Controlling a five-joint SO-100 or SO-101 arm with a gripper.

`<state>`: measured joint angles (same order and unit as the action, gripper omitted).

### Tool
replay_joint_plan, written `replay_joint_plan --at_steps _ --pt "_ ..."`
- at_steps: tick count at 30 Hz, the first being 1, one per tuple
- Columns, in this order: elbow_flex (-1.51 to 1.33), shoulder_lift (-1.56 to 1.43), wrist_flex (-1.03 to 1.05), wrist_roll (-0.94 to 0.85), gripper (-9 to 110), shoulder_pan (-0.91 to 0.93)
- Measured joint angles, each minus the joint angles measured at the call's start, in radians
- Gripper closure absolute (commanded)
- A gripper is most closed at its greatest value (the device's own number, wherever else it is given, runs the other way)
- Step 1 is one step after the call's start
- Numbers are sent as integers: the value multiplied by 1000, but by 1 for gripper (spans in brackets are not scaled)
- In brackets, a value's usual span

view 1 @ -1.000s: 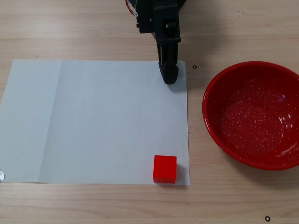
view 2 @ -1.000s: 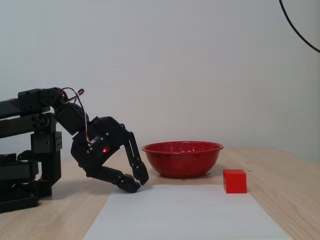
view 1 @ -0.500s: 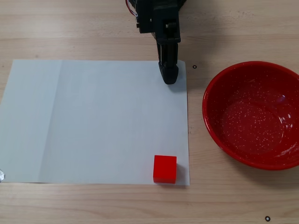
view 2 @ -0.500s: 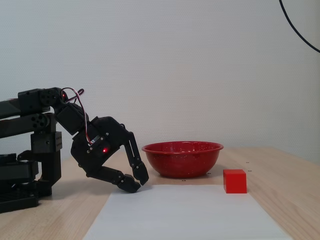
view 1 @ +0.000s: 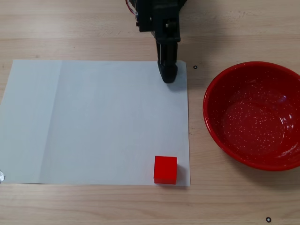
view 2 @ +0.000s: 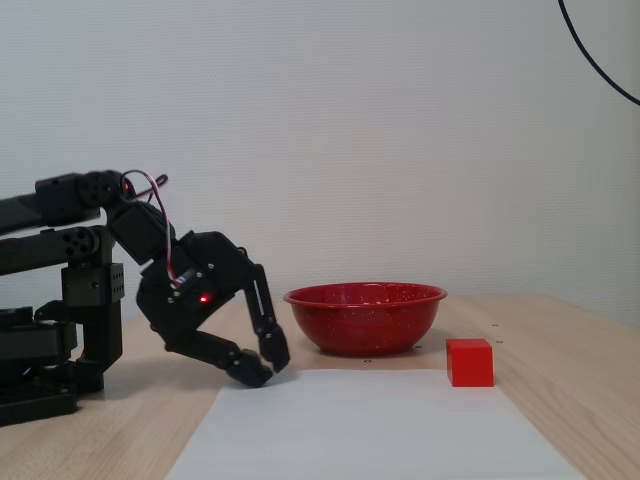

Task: Grasp the red cube and put it in the red bowl.

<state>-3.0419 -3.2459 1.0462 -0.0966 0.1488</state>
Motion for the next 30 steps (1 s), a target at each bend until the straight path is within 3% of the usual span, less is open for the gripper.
replay_joint_plan --at_steps 30 --pt "943 950 146 86 101 -63"
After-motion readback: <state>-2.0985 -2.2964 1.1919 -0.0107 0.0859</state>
